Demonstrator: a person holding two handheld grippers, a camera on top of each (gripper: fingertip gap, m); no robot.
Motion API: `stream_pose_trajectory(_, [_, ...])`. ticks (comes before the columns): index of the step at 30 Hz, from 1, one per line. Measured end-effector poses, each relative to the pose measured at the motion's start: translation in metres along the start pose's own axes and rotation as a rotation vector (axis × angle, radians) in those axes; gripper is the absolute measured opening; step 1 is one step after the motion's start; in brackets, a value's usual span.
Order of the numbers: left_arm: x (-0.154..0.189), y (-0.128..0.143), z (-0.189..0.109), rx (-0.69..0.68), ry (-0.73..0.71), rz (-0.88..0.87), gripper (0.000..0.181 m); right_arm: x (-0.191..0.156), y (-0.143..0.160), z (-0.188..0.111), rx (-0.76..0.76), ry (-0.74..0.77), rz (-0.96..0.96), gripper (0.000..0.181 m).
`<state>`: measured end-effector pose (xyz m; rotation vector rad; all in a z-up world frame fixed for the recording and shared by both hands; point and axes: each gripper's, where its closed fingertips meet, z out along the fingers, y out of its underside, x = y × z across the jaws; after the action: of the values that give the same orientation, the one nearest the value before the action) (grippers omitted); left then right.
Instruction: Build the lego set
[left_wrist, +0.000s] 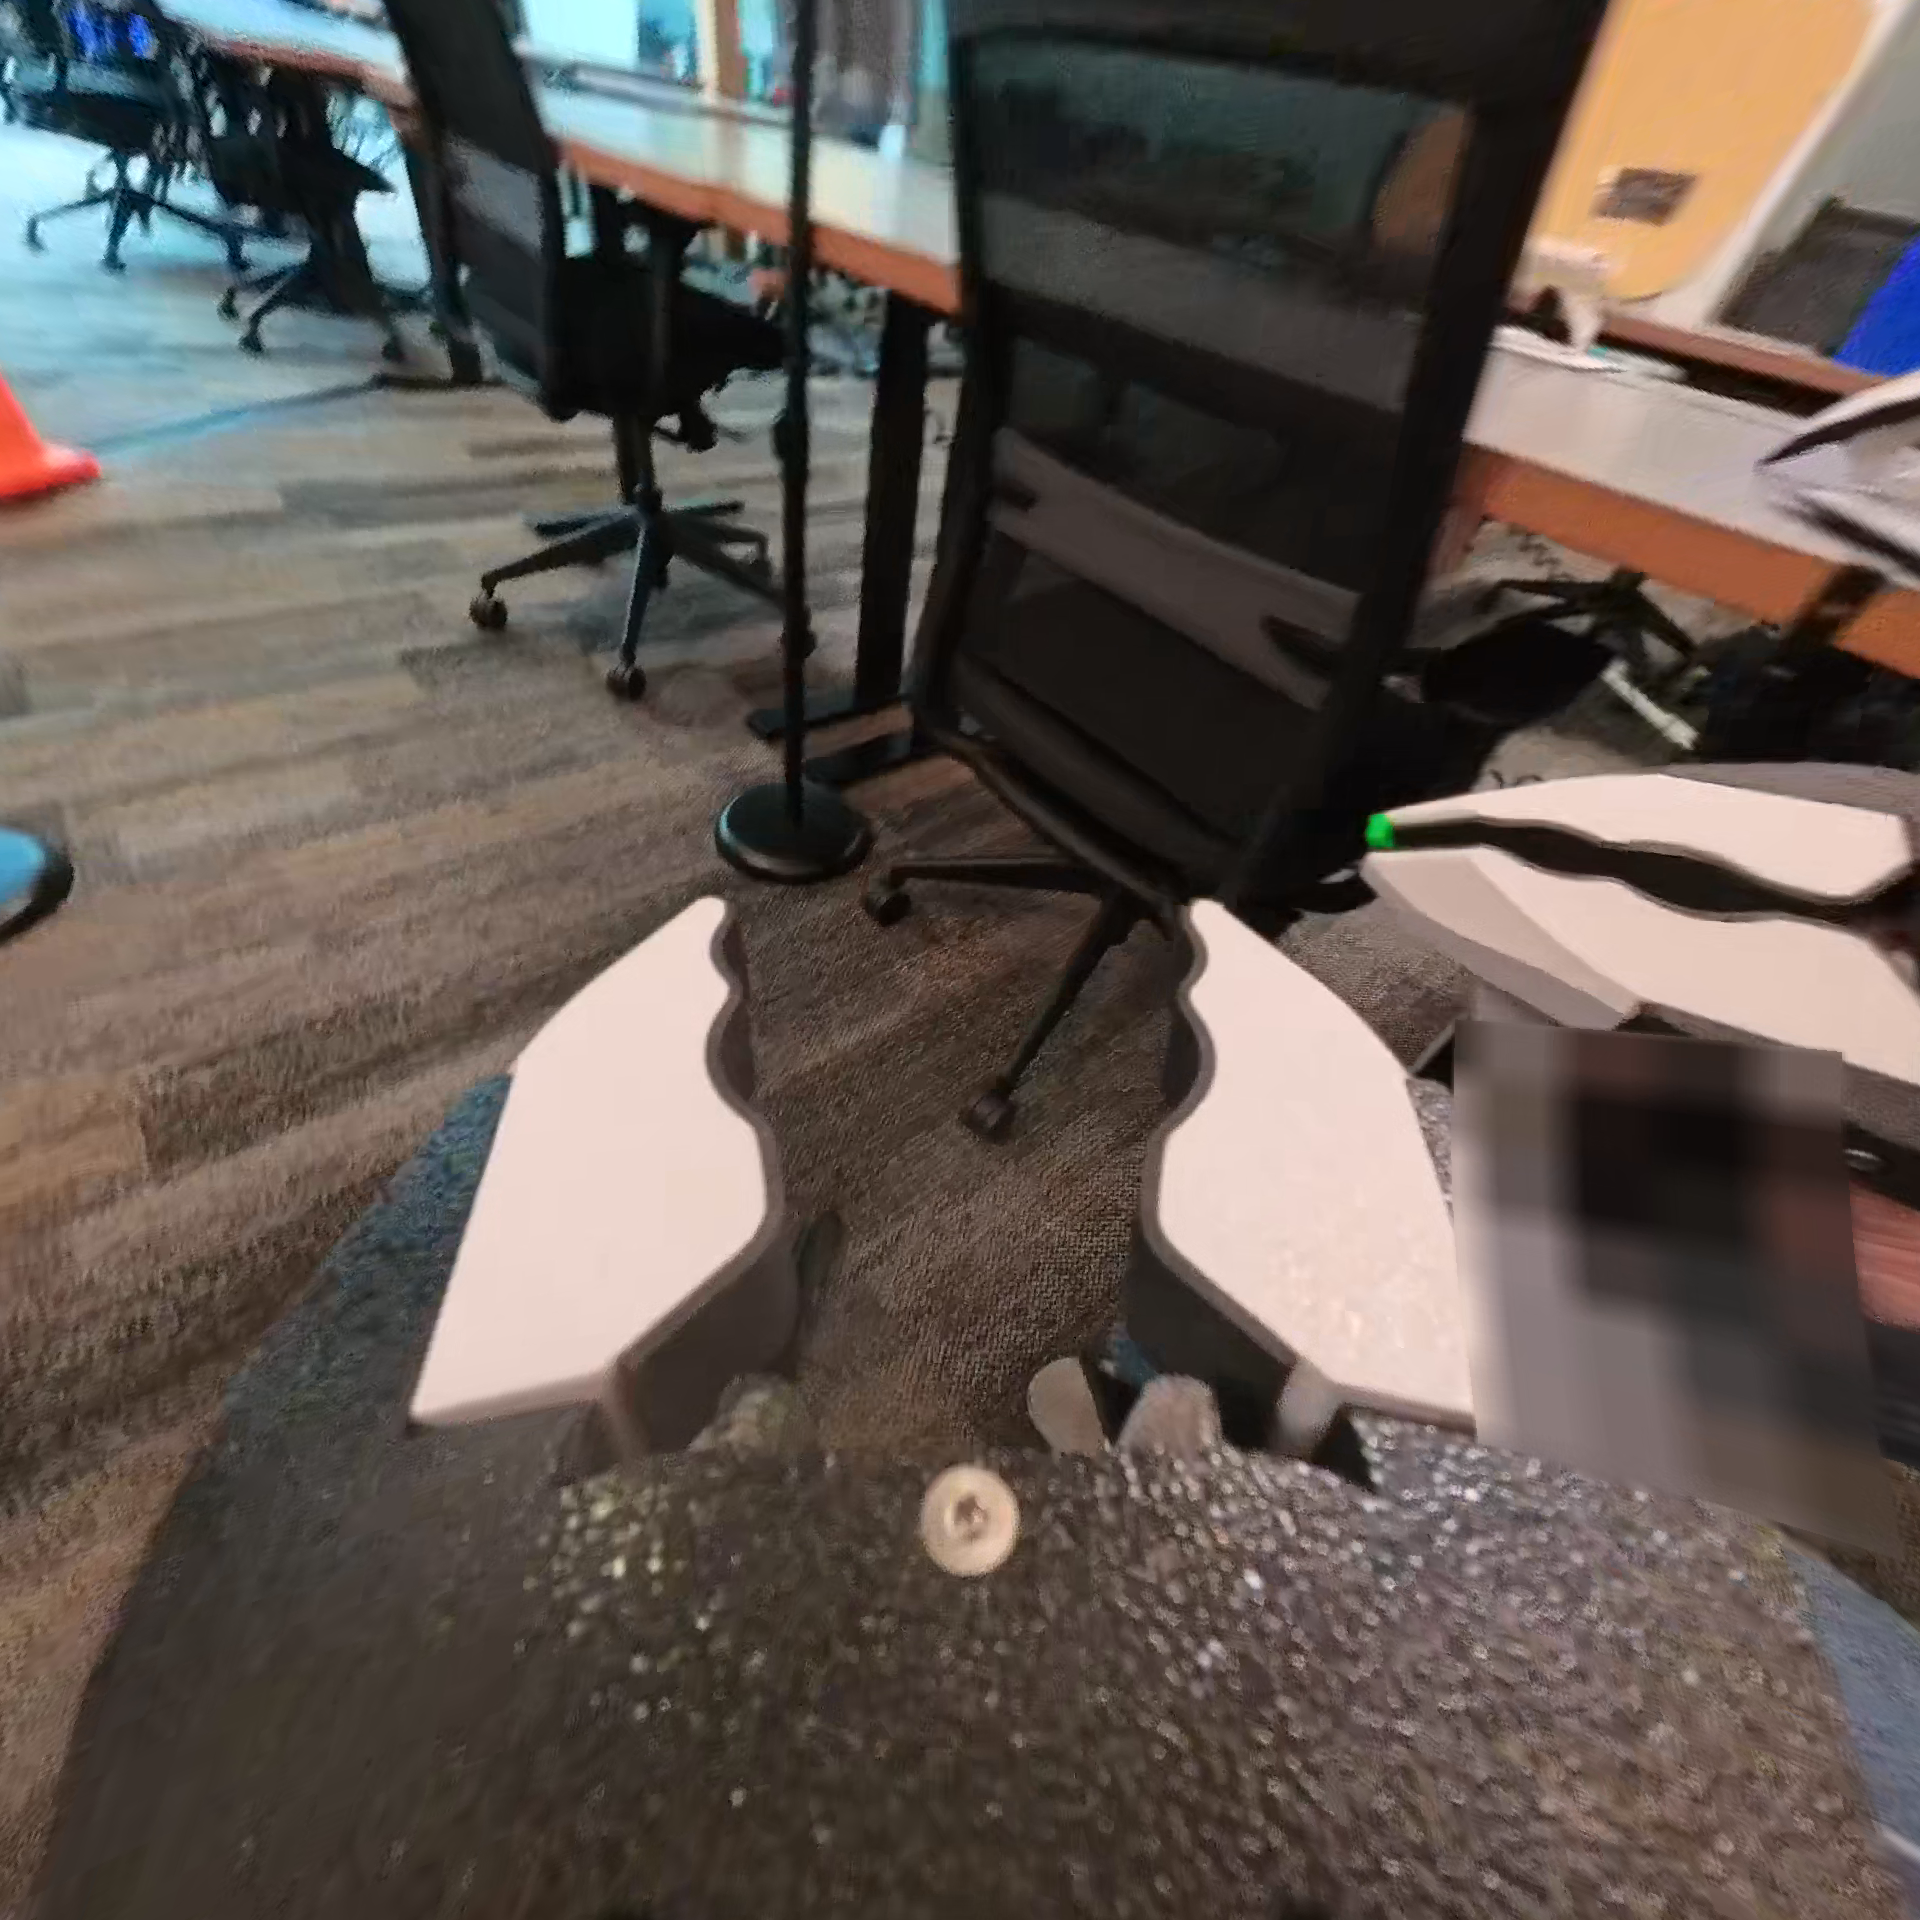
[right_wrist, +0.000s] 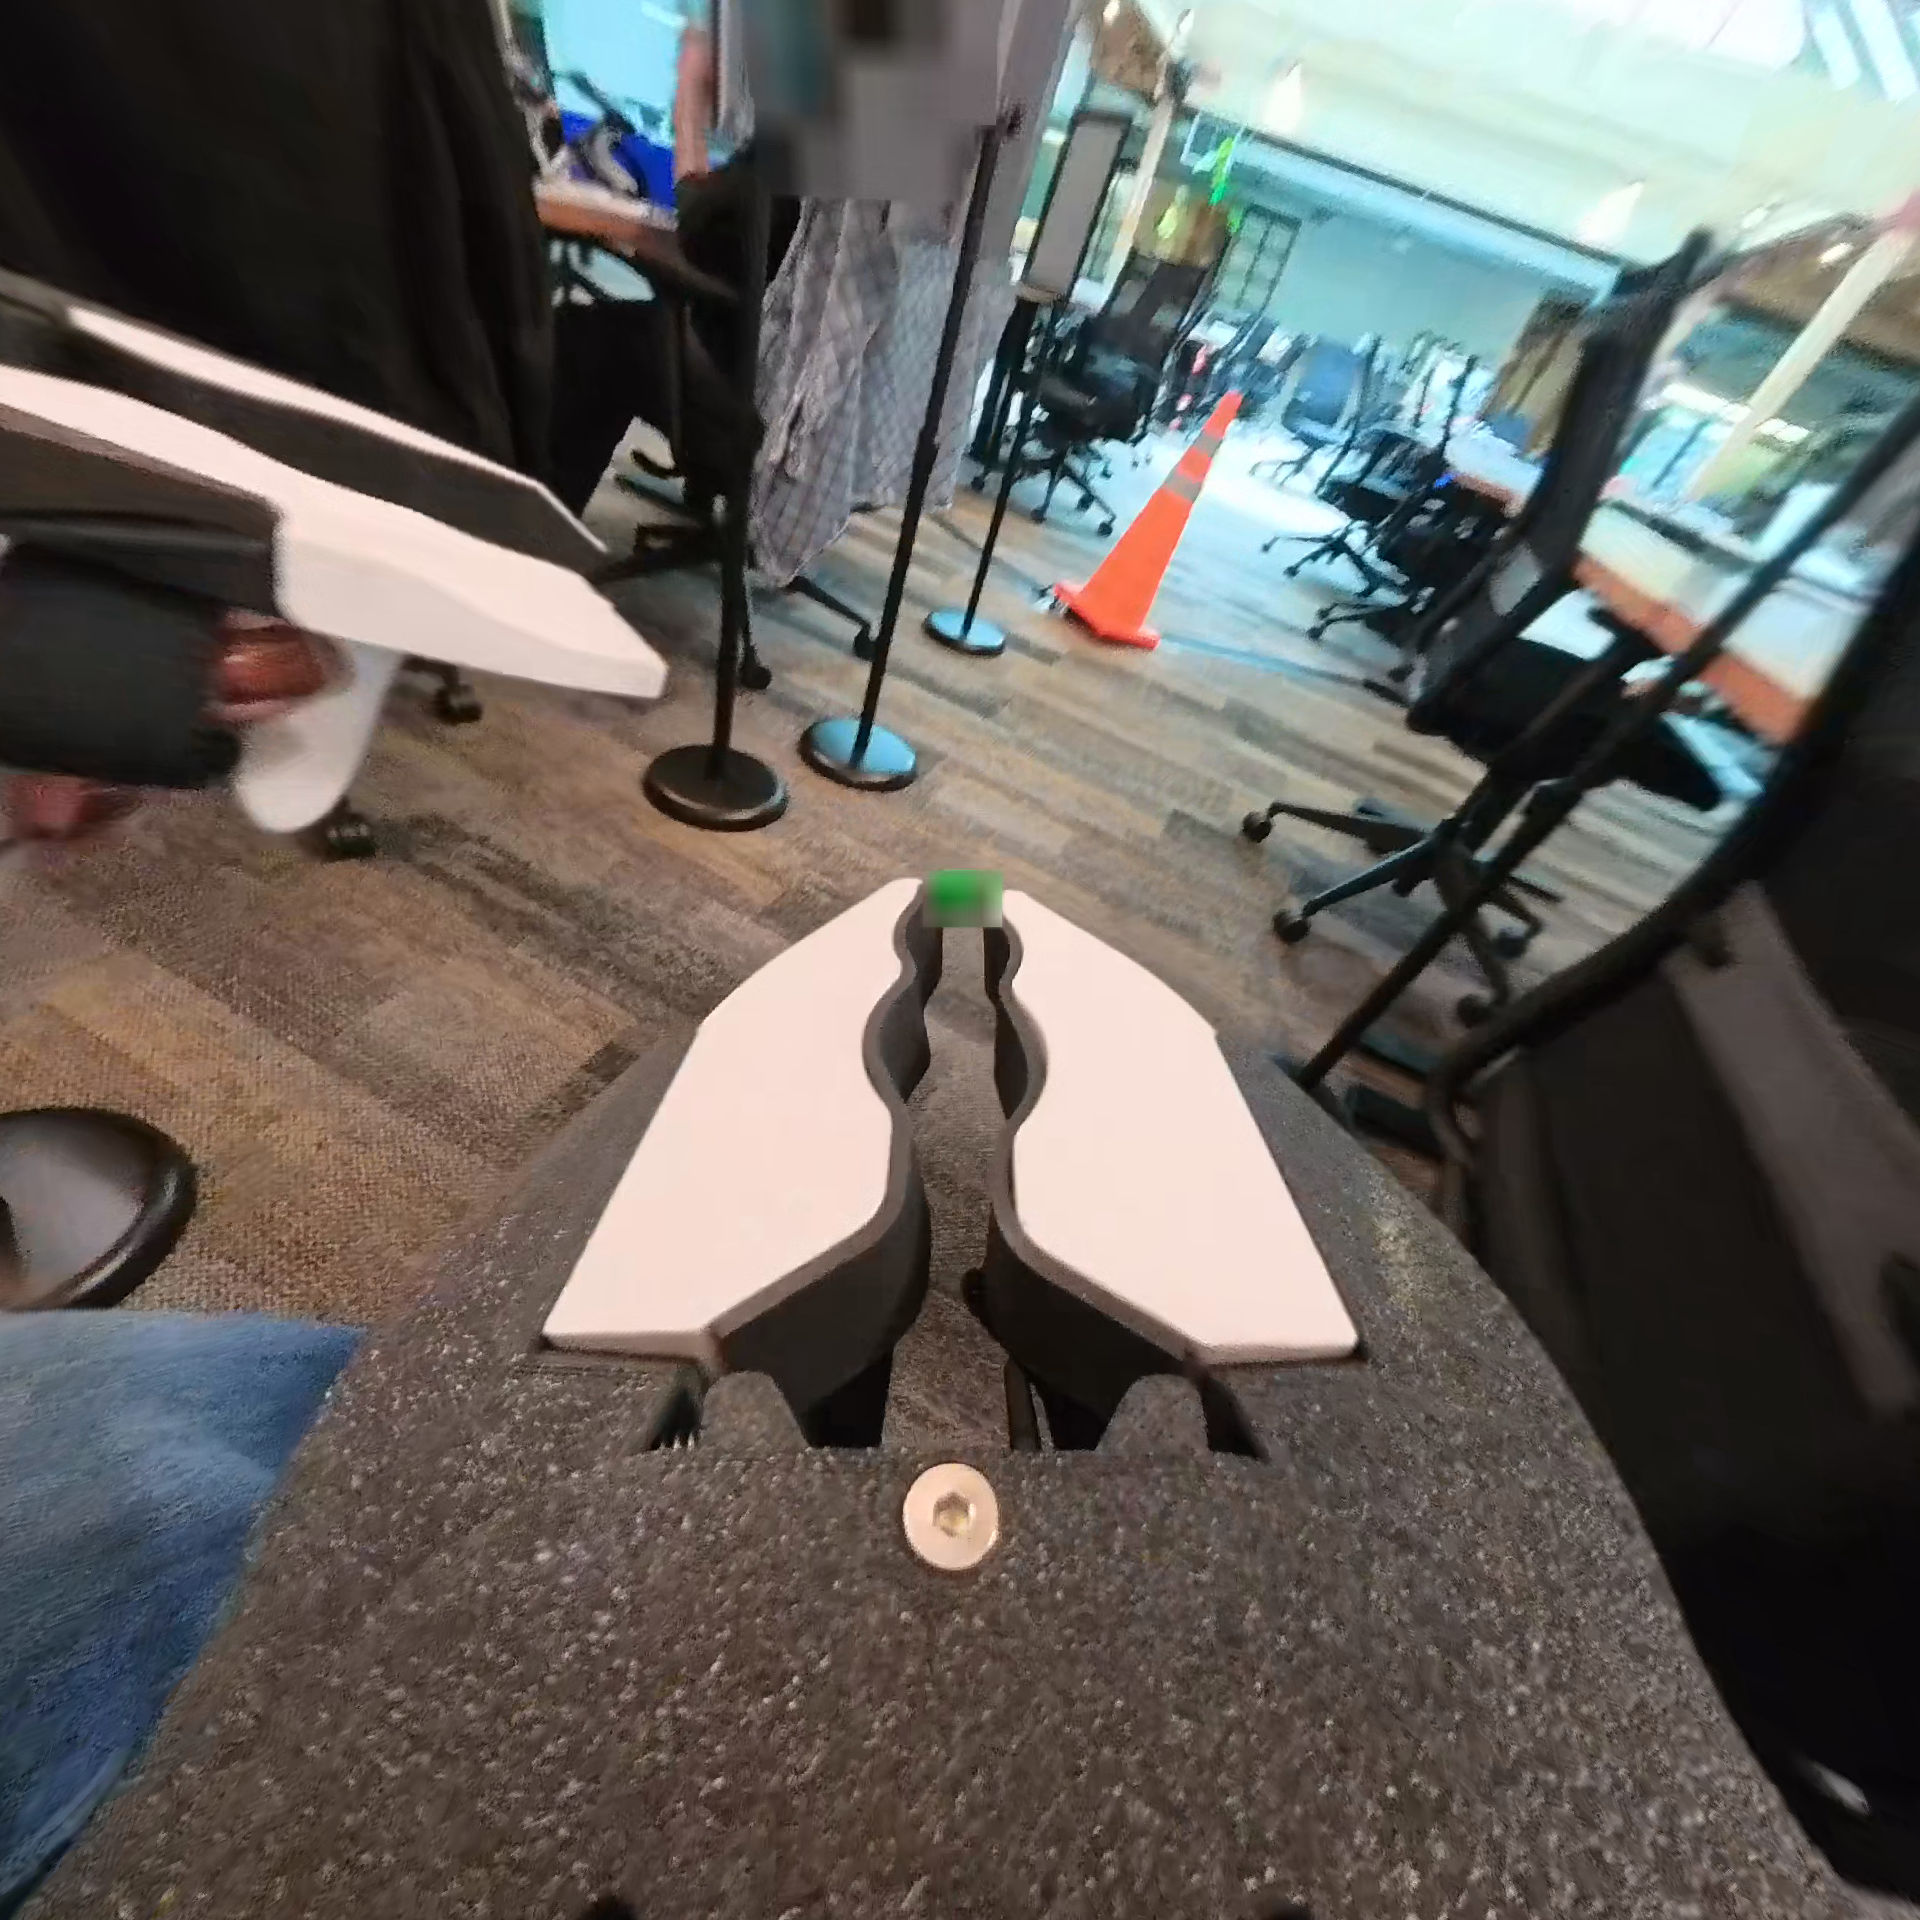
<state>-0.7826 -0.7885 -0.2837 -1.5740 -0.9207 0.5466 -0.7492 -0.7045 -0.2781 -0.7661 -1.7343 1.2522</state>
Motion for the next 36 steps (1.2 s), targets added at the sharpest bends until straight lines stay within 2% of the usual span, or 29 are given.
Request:
stream_pose_trajectory(1, [0.018, -0.008, -0.005, 0.011, 0.022, 0.033, 0.078, 0.004, -0.005, -0.024, 0.013, 0.024, -0.007, 0.008])
stream_pose_trajectory(4, [0.074, -0.029, -0.015, 0.057, 0.108, 0.096, 0.078, 0.017, -0.013, -0.091, 0.007, 0.101, -0.038, 0.008])
stream_pose_trajectory(8, [0.162, -0.052, -0.027, 0.149, 0.278, 0.128, 0.077, 0.048, -0.024, -0.193, 0.008, 0.279, -0.06, 0.008])
stream_pose_trajectory(13, [0.284, -0.057, -0.053, 0.212, 0.533, 0.161, 0.076, 0.079, -0.026, -0.323, -0.038, 0.521, -0.11, 0.008])
stream_pose_trajectory(17, [0.37, -0.046, -0.076, 0.205, 0.715, 0.183, 0.077, 0.093, -0.015, -0.418, -0.084, 0.687, -0.094, 0.008])
stream_pose_trajectory(21, [0.446, -0.023, -0.092, 0.172, 0.872, 0.264, 0.075, 0.111, 0.001, -0.499, -0.127, 0.83, -0.069, 0.008])
stream_pose_trajectory(24, [0.502, -0.006, -0.097, 0.124, 0.991, 0.33, 0.076, 0.135, 0.017, -0.543, -0.156, 0.906, -0.059, 0.008])
stream_pose_trajectory(27, [0.567, -0.022, -0.112, 0.123, 1.18, 0.329, 0.076, 0.169, 0.041, -0.576, -0.125, 0.913, 0.06, 0.008])
stream_pose_trajectory(29, [0.609, -0.038, -0.106, 0.191, 1.208, 0.401, 0.071, 0.196, 0.056, -0.601, -0.107, 0.922, 0.107, 0.008])
stream_pose_trajectory(31, [0.659, -0.043, -0.084, 0.246, 1.223, 0.476, 0.069, 0.223, 0.073, -0.622, -0.142, 0.937, 0.084, 0.008])
stream_pose_trajectory(33, [0.706, -0.035, -0.052, 0.254, 1.243, 0.528, 0.068, 0.251, 0.088, -0.644, -0.174, 0.939, 0.052, 0.008])
stream_pose_trajectory(36, [0.778, -0.023, -0.006, 0.239, 1.287, 0.505, 0.068, 0.287, 0.111, -0.67, -0.218, 0.909, 0.024, 0.008])
